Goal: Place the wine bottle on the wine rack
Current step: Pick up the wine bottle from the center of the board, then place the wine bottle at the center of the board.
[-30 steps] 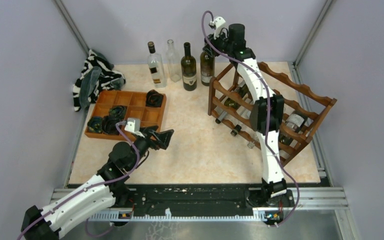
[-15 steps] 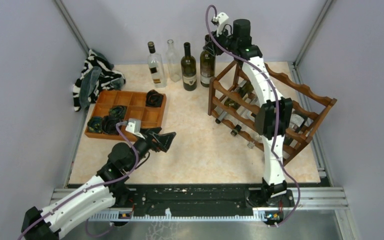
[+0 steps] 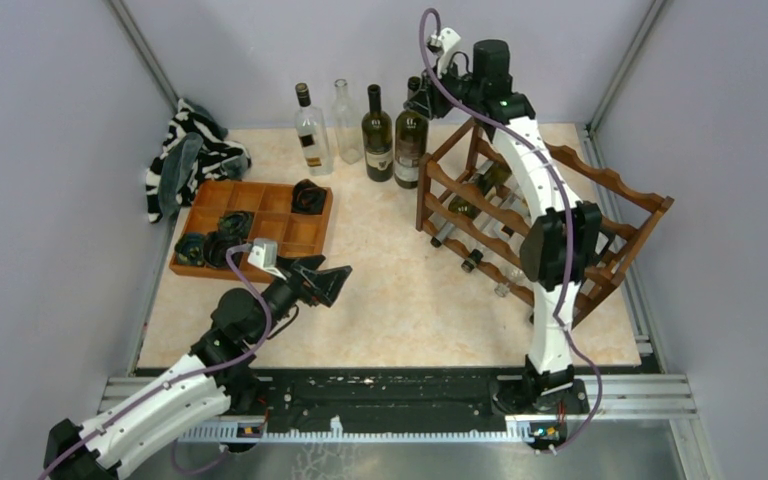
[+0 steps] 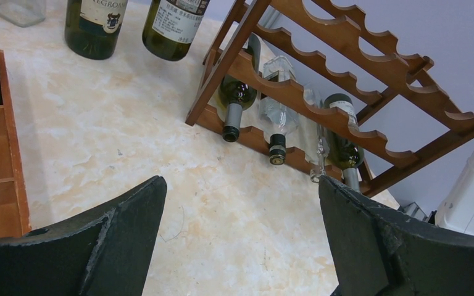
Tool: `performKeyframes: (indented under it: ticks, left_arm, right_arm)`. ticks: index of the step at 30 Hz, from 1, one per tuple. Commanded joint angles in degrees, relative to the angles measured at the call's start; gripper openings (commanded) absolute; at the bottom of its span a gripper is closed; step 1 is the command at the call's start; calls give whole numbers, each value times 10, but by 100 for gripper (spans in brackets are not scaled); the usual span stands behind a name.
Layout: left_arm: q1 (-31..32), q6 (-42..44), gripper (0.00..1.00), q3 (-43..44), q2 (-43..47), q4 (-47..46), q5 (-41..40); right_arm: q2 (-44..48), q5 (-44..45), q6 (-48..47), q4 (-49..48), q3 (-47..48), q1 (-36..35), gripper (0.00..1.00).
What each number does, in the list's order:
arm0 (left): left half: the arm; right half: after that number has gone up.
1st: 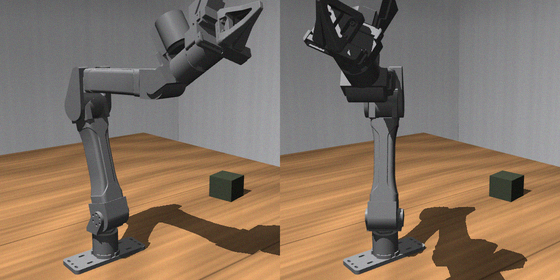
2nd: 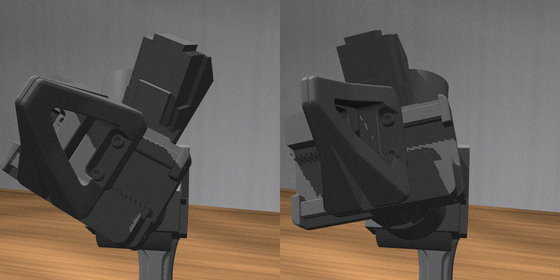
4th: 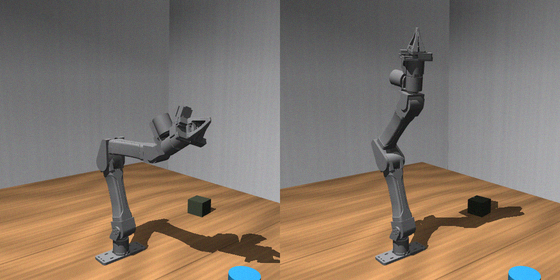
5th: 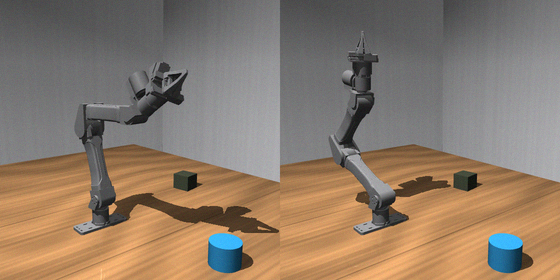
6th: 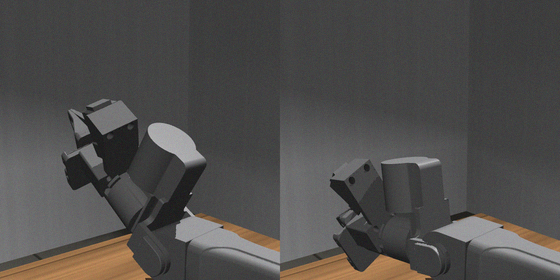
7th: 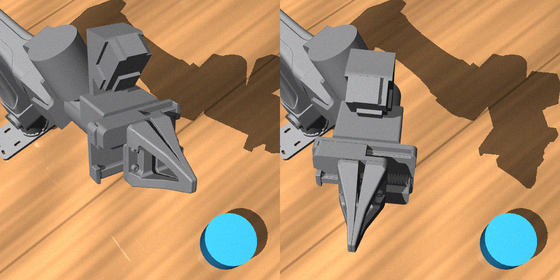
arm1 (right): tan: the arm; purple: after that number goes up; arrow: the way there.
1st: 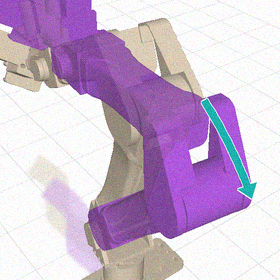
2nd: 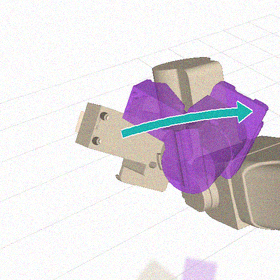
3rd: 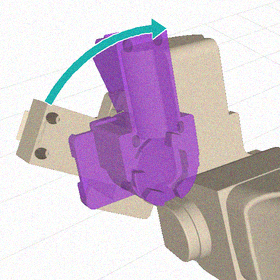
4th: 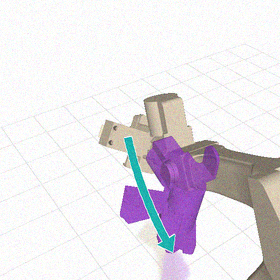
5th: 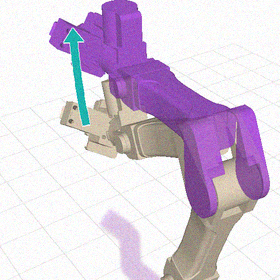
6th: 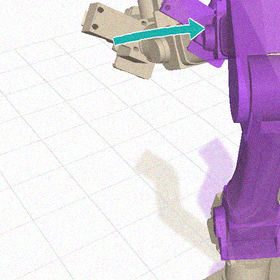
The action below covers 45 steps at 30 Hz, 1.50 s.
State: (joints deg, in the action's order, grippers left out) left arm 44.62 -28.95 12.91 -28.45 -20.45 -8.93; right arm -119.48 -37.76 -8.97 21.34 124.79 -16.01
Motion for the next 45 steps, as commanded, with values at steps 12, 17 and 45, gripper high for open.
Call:
performKeyframes:
  ticks: [12, 17, 45]
  left_arm:
    - [-2, -27, 99, 2, 57, 24, 27]
    - [-2, -26, 98, 5, 87, 53, 21]
    - [-2, -57, 98, -9, 81, 40, 34]
  right_arm:
    - [197, -199, -64, 19, -129, -68, 0]
    - [263, -205, -126, 62, -222, -97, 0]
    - [422, -202, -223, 28, -513, -130, 9]
